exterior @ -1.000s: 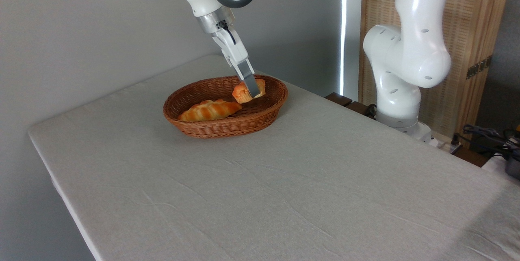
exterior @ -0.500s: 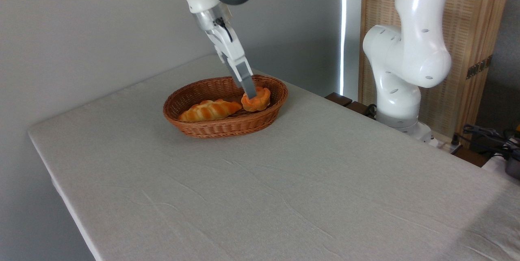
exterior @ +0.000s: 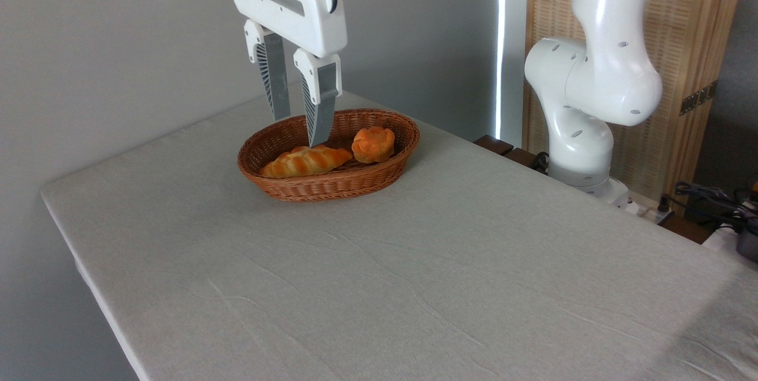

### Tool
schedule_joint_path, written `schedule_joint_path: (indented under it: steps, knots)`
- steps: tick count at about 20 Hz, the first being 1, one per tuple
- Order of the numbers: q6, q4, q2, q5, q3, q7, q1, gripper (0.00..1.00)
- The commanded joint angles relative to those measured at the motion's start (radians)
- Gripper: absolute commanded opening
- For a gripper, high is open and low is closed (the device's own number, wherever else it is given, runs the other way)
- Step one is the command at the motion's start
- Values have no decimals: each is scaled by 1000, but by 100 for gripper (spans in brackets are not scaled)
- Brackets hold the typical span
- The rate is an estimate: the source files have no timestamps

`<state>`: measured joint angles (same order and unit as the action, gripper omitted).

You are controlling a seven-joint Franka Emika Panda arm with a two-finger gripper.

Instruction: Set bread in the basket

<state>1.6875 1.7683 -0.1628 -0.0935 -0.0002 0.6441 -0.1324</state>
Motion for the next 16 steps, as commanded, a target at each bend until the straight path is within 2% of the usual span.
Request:
schedule_joint_path:
  steps: [1, 4, 7, 13, 14, 16]
  knots:
    - [-62, -138, 94, 3, -6, 9, 74, 100]
    - [-72, -148, 101, 3, -20, 12, 106, 100]
    - [-132, -213, 143, 23, -37, 11, 106, 100]
    - [-132, -214, 149, 35, -49, 15, 106, 100]
    - [-134, -214, 149, 44, -49, 15, 106, 100]
    - [-141, -213, 151, 104, -67, 17, 106, 100]
